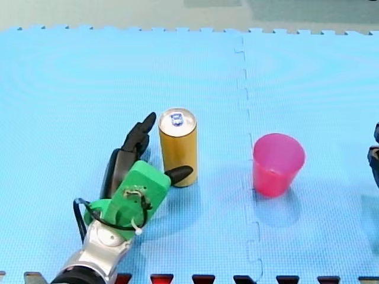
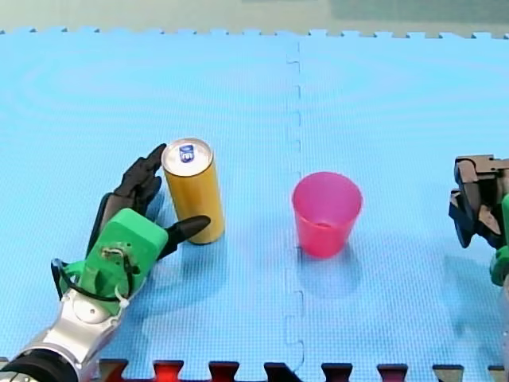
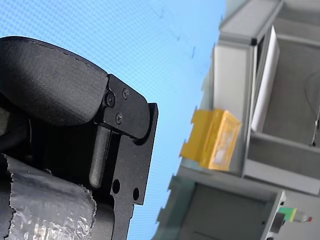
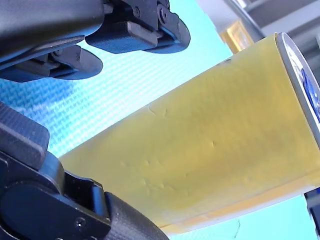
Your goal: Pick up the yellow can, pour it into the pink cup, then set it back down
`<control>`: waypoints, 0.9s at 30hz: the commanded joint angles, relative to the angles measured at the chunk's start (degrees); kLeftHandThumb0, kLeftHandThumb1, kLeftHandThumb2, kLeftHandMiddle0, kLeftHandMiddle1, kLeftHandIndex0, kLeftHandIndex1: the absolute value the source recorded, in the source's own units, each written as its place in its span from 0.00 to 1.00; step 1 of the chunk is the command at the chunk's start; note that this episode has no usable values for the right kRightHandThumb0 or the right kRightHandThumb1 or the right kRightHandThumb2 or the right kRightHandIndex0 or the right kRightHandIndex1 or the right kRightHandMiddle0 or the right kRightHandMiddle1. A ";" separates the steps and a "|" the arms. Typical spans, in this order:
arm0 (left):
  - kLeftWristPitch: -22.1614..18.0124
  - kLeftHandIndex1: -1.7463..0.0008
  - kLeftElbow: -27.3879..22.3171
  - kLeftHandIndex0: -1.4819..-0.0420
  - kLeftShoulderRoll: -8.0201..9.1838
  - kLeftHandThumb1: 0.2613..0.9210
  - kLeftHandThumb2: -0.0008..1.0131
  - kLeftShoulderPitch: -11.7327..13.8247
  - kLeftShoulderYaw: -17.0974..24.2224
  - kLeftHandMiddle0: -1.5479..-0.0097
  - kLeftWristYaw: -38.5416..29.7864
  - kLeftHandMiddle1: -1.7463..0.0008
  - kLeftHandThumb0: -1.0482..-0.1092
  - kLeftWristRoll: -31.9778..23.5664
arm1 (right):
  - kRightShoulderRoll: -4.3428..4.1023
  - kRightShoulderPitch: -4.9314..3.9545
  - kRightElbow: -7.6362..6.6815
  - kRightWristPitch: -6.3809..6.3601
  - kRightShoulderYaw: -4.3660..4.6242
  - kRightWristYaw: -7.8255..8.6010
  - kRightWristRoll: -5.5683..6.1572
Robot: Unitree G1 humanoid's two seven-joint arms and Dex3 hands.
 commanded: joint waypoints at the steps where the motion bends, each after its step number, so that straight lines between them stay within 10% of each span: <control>1: 0.12 1.00 -0.27 0.88 -0.12 0.76 0.00 -0.12 0.94 0.80 -1.38 1.00 0.03 -1.28 | -0.25 0.25 -0.07 -0.15 -0.05 -0.13 0.06; 27: 2.40 0.99 -5.59 0.90 3.10 1.00 0.03 3.97 14.74 0.84 -35.08 1.00 0.00 -21.87 | 0.12 0.33 0.27 -0.07 0.27 -0.54 -0.19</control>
